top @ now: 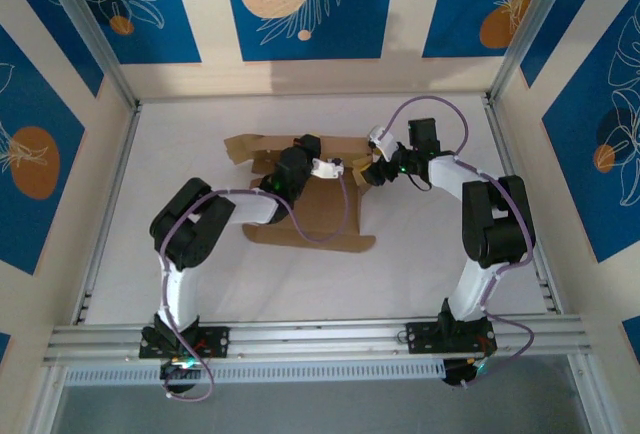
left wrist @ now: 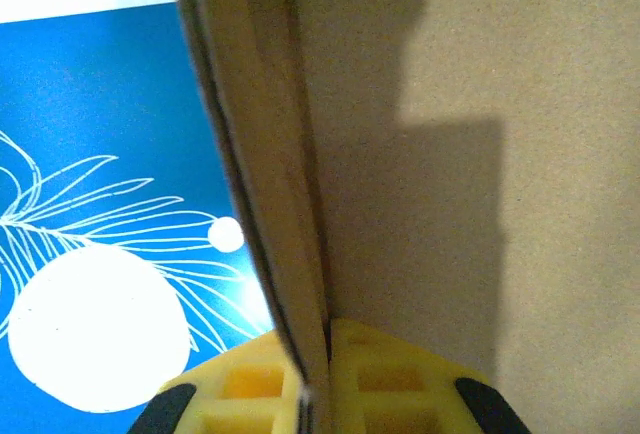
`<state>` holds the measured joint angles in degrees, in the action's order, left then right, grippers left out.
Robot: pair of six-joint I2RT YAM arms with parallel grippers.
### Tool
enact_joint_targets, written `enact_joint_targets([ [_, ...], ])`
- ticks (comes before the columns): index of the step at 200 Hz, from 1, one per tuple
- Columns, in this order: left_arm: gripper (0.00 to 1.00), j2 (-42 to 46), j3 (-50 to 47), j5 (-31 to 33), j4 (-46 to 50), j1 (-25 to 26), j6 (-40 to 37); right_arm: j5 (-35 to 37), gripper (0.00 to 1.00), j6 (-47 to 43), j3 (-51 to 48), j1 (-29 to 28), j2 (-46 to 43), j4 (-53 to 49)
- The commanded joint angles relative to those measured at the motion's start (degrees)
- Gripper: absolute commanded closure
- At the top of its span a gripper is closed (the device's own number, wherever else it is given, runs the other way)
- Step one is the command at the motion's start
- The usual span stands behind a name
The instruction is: Fold the paper box
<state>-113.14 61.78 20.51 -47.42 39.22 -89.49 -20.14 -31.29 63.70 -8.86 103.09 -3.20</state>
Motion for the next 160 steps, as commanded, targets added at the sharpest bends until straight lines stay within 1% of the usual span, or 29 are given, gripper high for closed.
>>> enact_joint_targets([
  [1,1.0,2.5,-1.73,-12.85,13.08,2.69,4.25,-6.78,0.34,7.19,3.36,-0.67,-1.36,4.36],
  [24,1.0,5.6,-1.45,-14.78,19.16,2.67,6.57,-5.1,0.42,12.23,3.15,-0.39,-1.58,6.54],
  [37,1.0,7.21,-1.27,-16.02,23.01,2.7,7.41,-3.57,0.47,13.61,2.91,-0.98,-1.82,7.07],
  [53,1.0,8.73,-0.9,-16.75,26.17,2.91,9.39,-1.8,0.5,14.56,3.09,-1.93,-1.89,6.34],
  [61,1.0,9.03,-0.53,-16.38,27.34,2.94,10.41,-0.66,0.49,14.84,3.01,-2.52,-1.92,5.86],
  [73,1.0,8.43,0.59,-14.73,29.34,2.89,11.44,2.78,0.43,15.0,2.68,-3.47,-2.44,5.23],
  [89,1.0,5.98,1.46,-10.14,29.65,2.88,9.75,6.03,0.36,16.49,0.6,-3.47,-4.64,6.21],
  [102,1.0,3.73,2.51,-5.75,28.96,2.82,8.87,7.12,0.33,18.71,-1.3,-2.68,-7.0,6.76],
  [112,1.0,2.74,3.36,-3.97,28.9,2.66,9.37,7.97,0.31,20.37,-2.65,-2.22,-8.82,6.96],
  [135,1.0,2.62,5.98,-2.89,32.3,2.49,12.18,10.94,0.3,23.37,-6.52,-1.24,-14.54,7.41],
  [160,1.0,2.75,7.3,-2.59,34.5,2.48,13.29,11.82,0.3,27.22,-10.05,-0.79,-21.42,7.56],
])
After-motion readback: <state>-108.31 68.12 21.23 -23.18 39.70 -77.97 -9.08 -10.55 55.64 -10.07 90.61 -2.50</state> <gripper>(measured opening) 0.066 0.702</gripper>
